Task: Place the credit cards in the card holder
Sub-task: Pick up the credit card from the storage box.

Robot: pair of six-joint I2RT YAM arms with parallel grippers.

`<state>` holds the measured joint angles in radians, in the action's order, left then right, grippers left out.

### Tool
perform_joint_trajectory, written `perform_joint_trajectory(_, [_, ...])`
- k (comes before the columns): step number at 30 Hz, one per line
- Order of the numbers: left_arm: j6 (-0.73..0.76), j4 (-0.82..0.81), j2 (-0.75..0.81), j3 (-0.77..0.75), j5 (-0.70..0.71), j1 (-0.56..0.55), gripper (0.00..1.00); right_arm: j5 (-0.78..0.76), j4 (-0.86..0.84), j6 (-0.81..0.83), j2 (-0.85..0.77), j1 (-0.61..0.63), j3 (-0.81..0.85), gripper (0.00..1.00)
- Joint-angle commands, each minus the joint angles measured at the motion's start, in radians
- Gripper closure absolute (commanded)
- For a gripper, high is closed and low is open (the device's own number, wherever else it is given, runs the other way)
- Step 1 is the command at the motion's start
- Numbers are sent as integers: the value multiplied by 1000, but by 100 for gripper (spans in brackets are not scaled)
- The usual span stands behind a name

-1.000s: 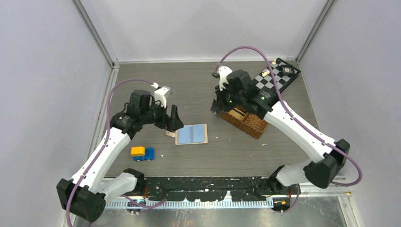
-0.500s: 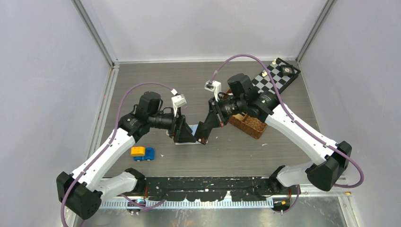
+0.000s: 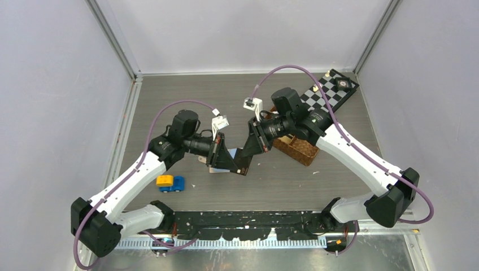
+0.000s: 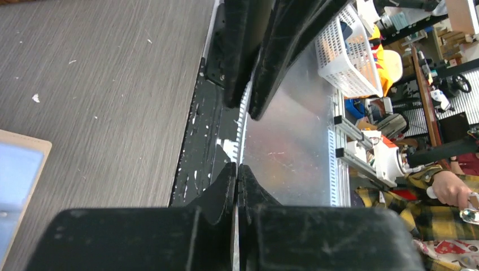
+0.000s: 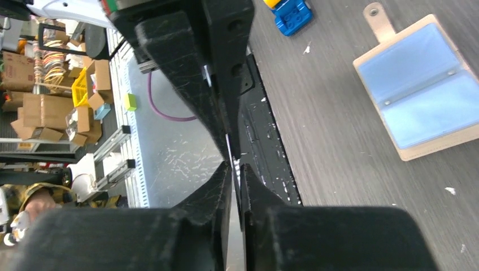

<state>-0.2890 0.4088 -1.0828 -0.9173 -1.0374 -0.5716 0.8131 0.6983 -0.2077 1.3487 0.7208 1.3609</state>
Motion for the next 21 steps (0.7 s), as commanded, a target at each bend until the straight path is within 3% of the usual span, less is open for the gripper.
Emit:
perform_joint_trajectory(1, [-40,-77,-3,2,-26,-8,100,-68,-58,-35,-11,4,13,69])
perform_joint_trajectory(3, [-12,-45,9,-8,18,-6,100,-129,-98,-73,-37,-4,-11,46])
perform_joint_trajectory(5, [-6,-42,29,-6,69,-6,100,-173,-168,-130,-74,-17,-57,37])
perform_joint_trajectory(13, [-99,-177,131,61,242,-4,100,-307,-472,-349,-215,-26,-272,32])
perform_joint_trajectory(21, [-100,-168,144,64,283,3,100,-192,-739,-536,-228,-24,-407,35])
